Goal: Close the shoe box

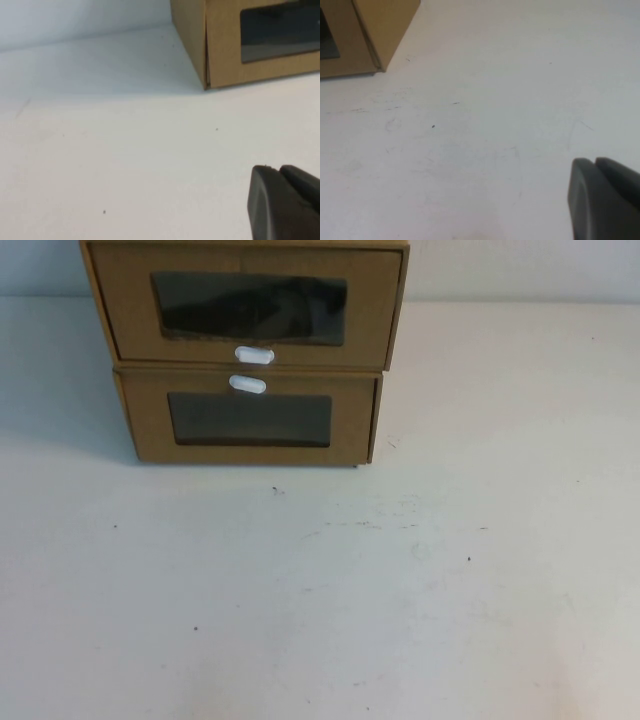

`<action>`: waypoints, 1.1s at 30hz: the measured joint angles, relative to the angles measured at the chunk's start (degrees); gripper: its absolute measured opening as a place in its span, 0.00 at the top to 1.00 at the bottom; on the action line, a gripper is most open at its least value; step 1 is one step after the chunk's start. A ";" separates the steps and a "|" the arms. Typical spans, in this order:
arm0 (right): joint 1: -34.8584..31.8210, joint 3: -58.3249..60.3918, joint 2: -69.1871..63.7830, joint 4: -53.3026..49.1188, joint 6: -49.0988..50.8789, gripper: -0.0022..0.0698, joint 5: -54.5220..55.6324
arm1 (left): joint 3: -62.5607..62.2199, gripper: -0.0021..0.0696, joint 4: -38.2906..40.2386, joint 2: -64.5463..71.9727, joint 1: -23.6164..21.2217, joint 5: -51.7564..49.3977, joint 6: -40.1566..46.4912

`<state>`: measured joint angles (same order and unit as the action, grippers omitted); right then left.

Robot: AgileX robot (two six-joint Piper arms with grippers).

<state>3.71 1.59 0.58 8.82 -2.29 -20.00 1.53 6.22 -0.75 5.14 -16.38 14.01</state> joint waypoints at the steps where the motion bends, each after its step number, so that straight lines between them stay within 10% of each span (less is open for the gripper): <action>1: 0.00 0.00 0.00 0.00 0.00 0.99 0.00 | 0.00 0.98 -1.06 0.00 0.14 -0.52 -0.99; 33: 0.00 0.00 0.00 0.00 0.00 0.99 0.00 | 0.00 0.98 -3.06 0.00 0.38 -4.98 -4.71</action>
<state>3.71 1.59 0.58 8.82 -2.29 -20.00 1.53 3.16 -0.75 5.52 -21.36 9.30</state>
